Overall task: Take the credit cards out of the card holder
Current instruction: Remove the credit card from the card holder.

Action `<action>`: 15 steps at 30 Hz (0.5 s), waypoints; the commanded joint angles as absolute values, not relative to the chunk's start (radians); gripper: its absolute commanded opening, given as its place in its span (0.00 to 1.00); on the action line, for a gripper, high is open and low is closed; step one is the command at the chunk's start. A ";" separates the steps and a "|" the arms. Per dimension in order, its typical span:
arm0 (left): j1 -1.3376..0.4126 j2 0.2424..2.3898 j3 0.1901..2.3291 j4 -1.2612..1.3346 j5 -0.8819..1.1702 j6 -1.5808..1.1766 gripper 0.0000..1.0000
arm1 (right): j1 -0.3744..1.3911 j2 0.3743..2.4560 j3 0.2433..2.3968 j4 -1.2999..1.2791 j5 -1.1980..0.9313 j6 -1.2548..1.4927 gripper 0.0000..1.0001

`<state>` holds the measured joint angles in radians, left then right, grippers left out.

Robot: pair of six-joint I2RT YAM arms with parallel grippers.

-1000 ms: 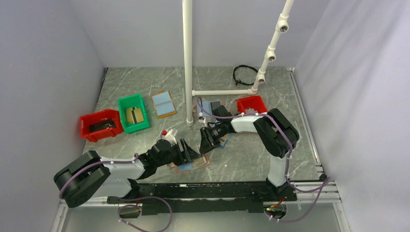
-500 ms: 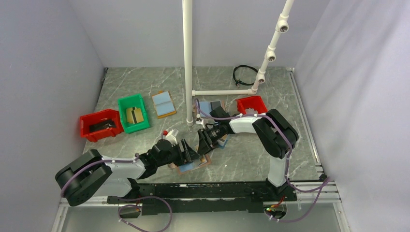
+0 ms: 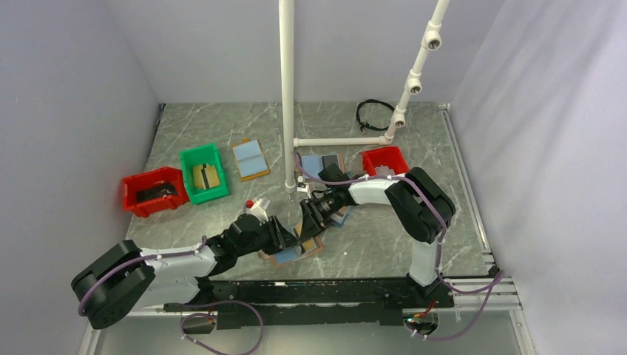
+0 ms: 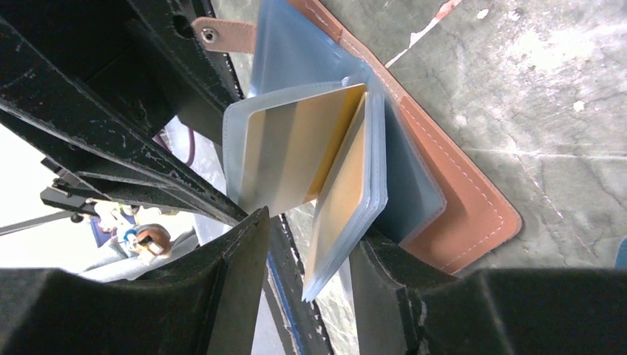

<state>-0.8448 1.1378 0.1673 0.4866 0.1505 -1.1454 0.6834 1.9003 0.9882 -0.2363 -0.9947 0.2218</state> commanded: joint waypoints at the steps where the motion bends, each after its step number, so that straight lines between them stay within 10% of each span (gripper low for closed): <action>1: -0.843 1.088 0.163 0.395 0.102 -1.134 0.34 | 0.688 1.903 1.027 -0.249 -0.967 0.193 0.46; 15: -0.843 0.931 0.173 0.055 0.033 -1.190 0.42 | 0.690 1.913 1.036 -0.277 -0.867 0.174 0.45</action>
